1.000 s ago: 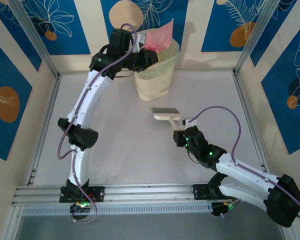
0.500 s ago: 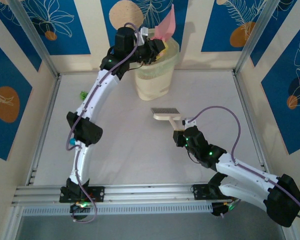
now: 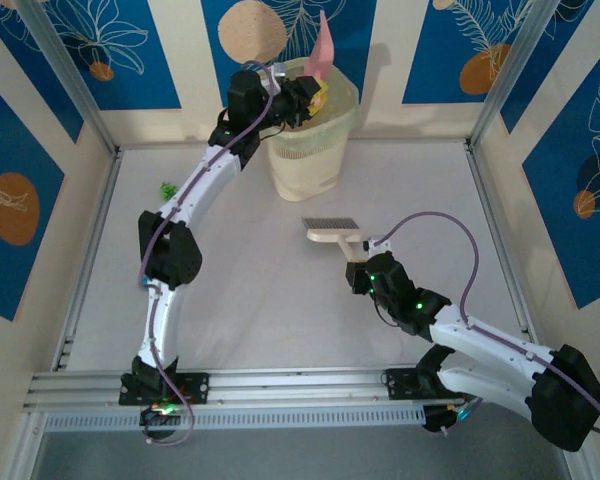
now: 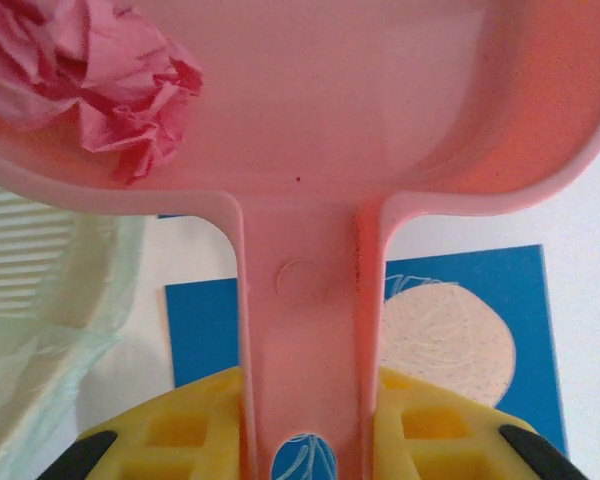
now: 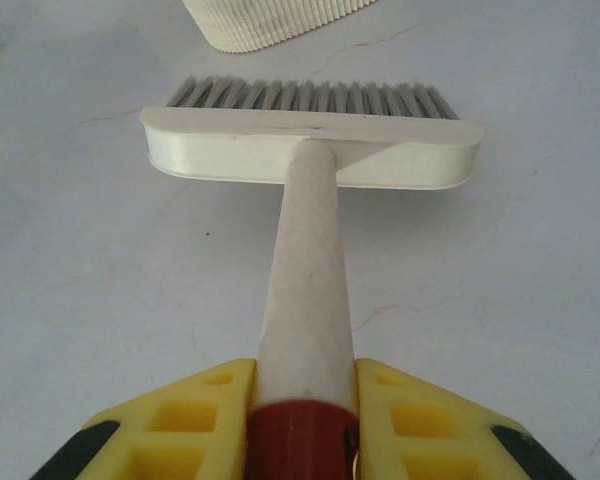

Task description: Sweep away the paper scraps from the table

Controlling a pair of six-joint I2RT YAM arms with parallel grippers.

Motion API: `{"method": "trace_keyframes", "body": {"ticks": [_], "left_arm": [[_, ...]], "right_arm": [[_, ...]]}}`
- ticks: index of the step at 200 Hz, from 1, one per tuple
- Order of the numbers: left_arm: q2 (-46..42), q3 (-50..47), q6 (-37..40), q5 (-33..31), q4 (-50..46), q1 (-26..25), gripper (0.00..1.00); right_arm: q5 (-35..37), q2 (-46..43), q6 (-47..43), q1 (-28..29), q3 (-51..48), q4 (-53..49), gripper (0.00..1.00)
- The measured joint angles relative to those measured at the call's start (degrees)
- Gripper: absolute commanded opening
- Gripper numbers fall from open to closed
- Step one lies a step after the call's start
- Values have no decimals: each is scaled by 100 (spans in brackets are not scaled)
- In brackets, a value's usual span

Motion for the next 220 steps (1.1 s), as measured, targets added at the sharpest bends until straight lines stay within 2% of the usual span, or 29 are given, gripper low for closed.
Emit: {"method": "trace_keyframes", "body": {"ticks": [56,104,166,220], "left_arm": [[-87,-1016,-782,-96,1445,37,0],[-109,-1141,-999,-164,1921,68,0],[-168,-1115,-835,-98,1858,68,0],[-811,-1145,72,334,1091,-94,0]], "right_arm": [[0,127,-44,-4,0,11,0],[0,170,-61,-4,0,33,0],[2,208,-101,-4,0,35,0],[2,208,-101,-4,0,35,0]]}}
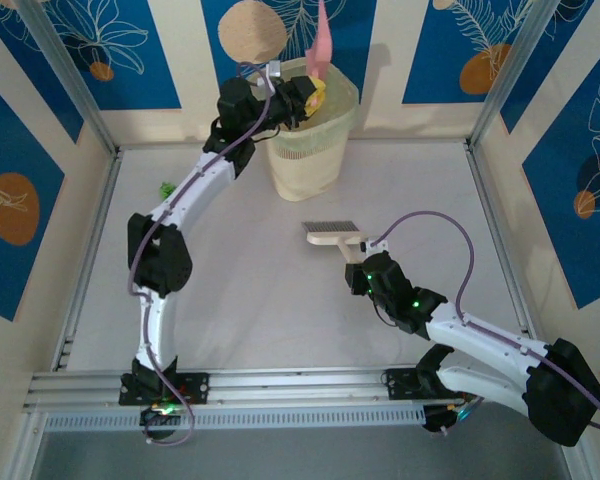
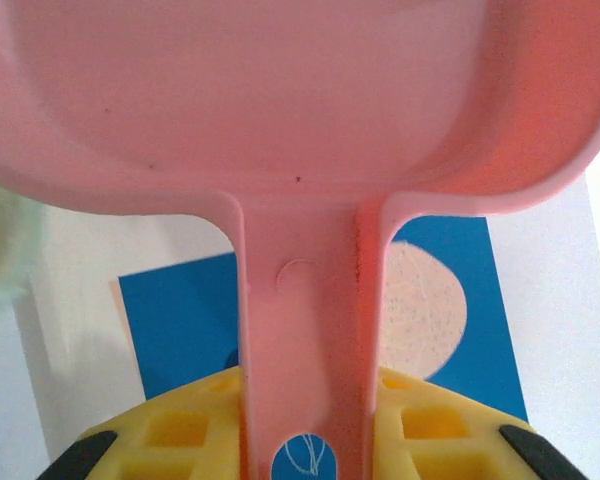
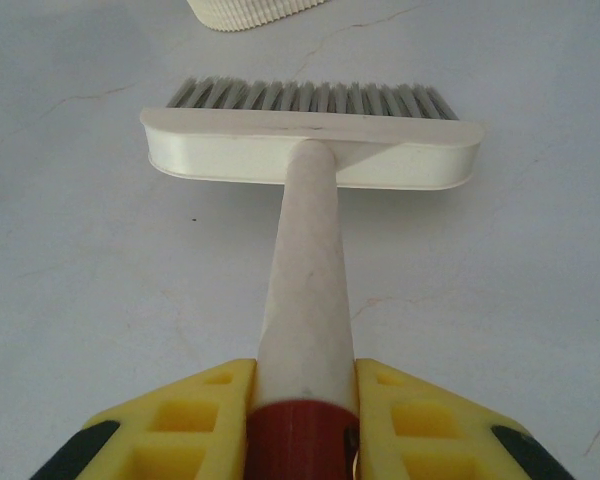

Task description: Sweep away the paper scraps from the table

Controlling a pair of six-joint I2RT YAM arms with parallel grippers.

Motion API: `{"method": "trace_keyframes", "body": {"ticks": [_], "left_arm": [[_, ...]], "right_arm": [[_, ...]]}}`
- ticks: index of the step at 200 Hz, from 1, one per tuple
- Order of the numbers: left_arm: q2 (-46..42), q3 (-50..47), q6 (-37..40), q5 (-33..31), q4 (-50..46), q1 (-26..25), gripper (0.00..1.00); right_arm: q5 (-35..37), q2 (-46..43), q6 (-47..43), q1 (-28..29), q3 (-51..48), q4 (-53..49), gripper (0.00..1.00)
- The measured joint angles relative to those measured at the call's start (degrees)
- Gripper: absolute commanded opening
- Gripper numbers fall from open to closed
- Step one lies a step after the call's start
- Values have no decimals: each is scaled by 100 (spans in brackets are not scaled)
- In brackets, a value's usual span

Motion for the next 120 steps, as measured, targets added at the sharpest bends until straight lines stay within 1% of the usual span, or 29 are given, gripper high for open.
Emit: {"method": "trace_keyframes", "body": {"ticks": [17,43,63,82,103,120], "left_arm": [[-503,-330,358,103,-146,-160,0],[-1556,-1213,1106,168,-498,-531,0],[-2400,-1941,1858,-22,-1060,-802,0],[-3338,-2771,2673,-597,-1816,-1064,0],[-4457,-3766,3477,-1528,-2575,-1307,0],[-5241,-4503,3910,-2243,-3005,-1436,0]], "right_arm": [[2,0,-2,0,0,-2,0],[17,-2,0,0,0,-2,0],[20,-17,0,0,0,-2,0],[22,-39,-2,0,0,-4,0],[22,-114,-2,0,0,2,0],[20,-157,-2,0,0,9,0]]}}
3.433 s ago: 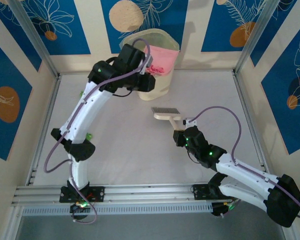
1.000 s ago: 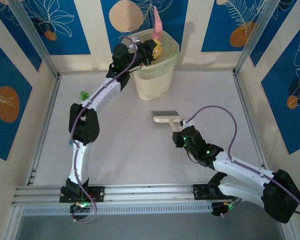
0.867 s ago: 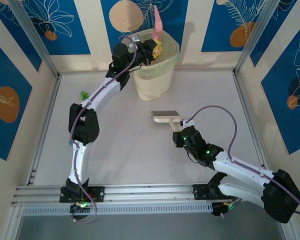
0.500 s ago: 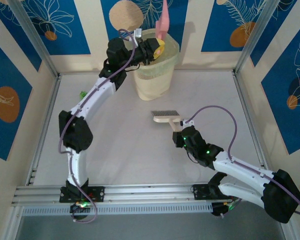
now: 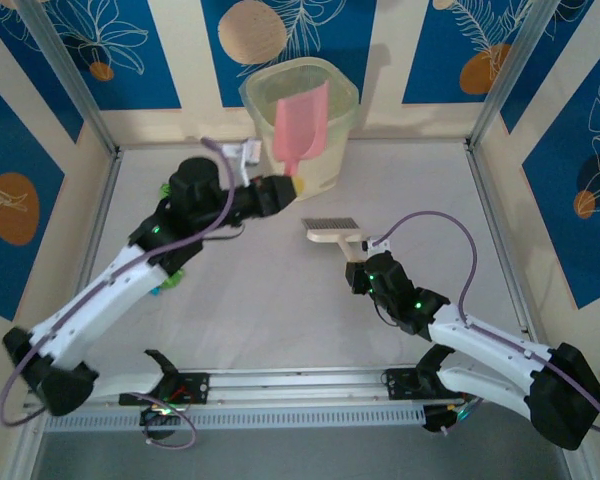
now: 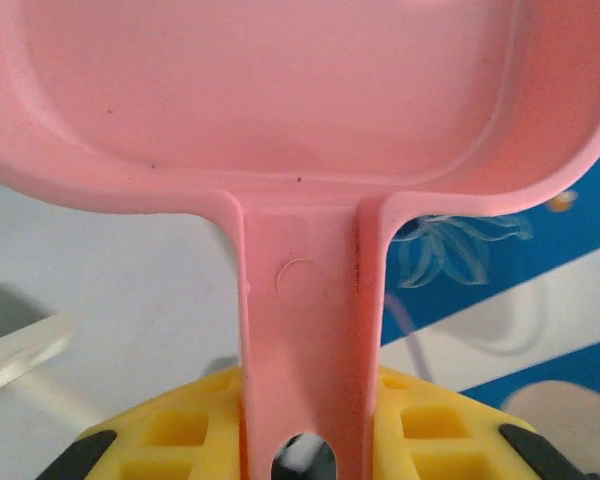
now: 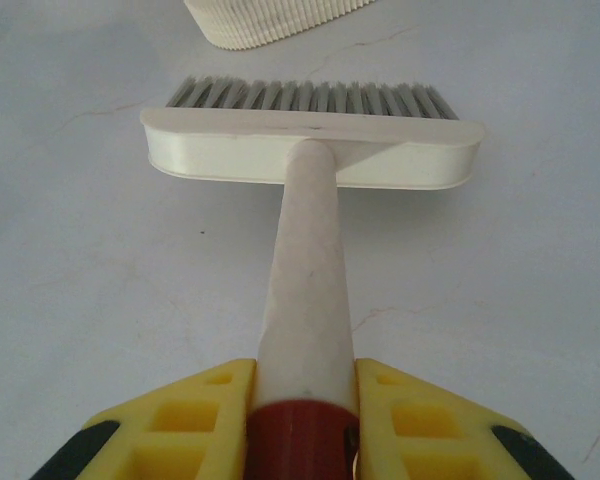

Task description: Sweep away the paper scraps from the table

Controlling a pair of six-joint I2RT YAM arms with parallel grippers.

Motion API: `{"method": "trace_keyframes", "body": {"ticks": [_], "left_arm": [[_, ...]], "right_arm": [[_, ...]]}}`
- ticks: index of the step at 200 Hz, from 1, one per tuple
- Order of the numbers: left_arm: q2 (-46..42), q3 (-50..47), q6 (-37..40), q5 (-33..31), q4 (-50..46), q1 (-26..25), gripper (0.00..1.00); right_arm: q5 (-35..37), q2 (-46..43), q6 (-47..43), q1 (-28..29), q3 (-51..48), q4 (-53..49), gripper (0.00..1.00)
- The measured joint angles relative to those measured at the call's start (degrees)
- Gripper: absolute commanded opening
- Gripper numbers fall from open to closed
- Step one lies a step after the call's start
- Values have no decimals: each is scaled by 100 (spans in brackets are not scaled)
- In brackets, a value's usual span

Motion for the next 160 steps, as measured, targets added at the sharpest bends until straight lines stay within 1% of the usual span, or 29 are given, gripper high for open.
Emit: {"method": "trace_keyframes", "body": {"ticks": [14,32,53,80,116,160], "left_arm": [[-588,-599,258,-531,-358,-24,0],[-1121,-1233,470,-1060,-796,-28,0],[-1484,-1856,636,-1506,-1364,-28,0],[-1779,-2492,765,-1928,-2109,-28,0],[-1856,-2986,892,-2166,-2752,-28,0],[-2044,-3764,876,-2192,-3018,-52,0]], "right_arm": [[-4,-9,2,0,0,-2,0],[-11,-11,2,0,0,-11,0],[-50,-17,4,2,0,-22,0],[-138,-105,2,0,0,-52,0],[-232,-160,-15,13,0,-50,0],[-306,-173,-157,210,-2,81,0]]}}
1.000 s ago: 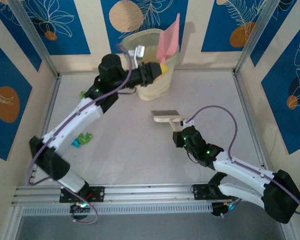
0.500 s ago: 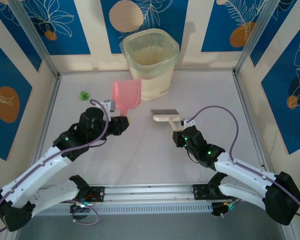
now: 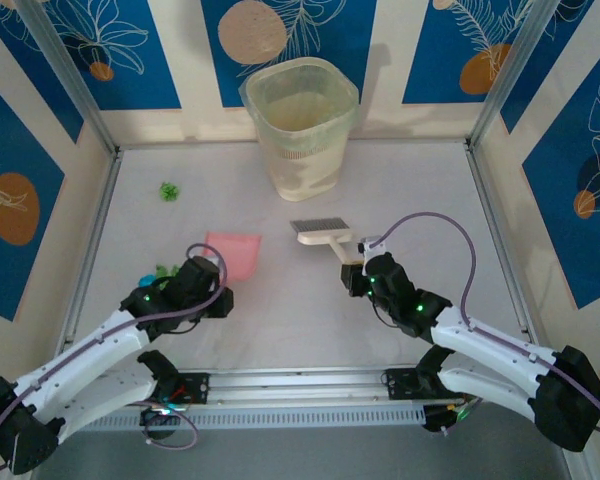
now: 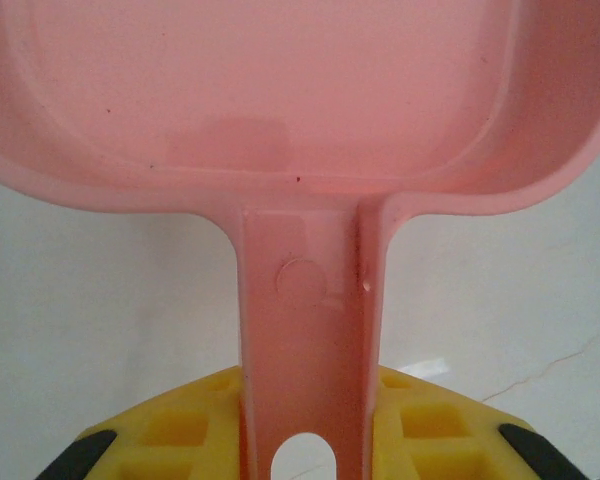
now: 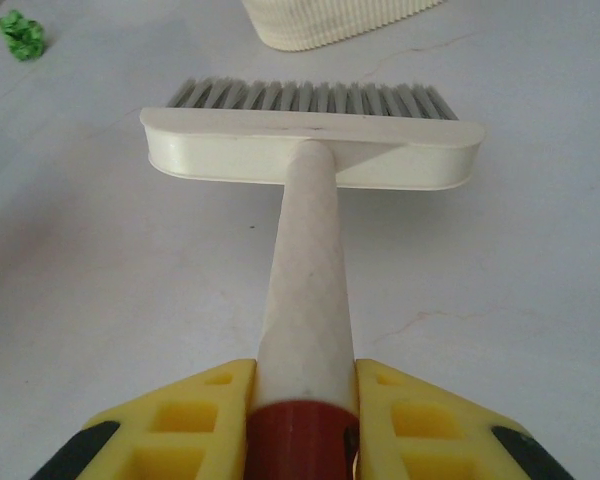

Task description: Sweep away the paper scraps from the table

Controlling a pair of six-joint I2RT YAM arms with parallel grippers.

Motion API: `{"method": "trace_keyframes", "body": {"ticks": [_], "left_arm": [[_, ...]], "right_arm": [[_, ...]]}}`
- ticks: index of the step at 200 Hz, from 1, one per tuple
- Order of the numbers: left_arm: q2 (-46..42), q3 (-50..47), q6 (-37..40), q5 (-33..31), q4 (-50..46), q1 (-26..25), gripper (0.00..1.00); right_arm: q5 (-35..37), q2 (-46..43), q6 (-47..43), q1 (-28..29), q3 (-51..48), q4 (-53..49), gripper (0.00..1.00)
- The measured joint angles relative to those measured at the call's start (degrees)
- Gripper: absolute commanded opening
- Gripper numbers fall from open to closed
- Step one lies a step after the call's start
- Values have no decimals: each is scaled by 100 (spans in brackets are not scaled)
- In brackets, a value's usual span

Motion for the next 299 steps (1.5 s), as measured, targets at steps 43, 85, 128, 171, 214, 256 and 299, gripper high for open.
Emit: {"method": "trace_keyframes", "body": {"ticks": [43,85,128,171,214,256,299], "left_arm": [[-90,-710,-216,264,240,-20,0],[-61,-1261,-337,409,562,-24,0],[321,-1427,-282,404,1062,-26,0],[802,-1429,-138,404,1685,-26,0],[831,-1478,-133,404,1888,-26,0],[748,-1622,-116,402,2129,-26,0],[632,-1694,-96,404,2177,-26,0]], "right_arm": [[-140,-76,-299,256,-46,251,0],[-501,70,-463,507,179,323,0],[-820,1429,-605,822,1534,470,0],[-1034,3545,-1010,857,3635,507,0],[-1482,5396,-1589,610,5654,431,0],[-2203,6900,-2216,249,7217,243,0],[-2782,8113,-2669,-7,8631,26,0]]}}
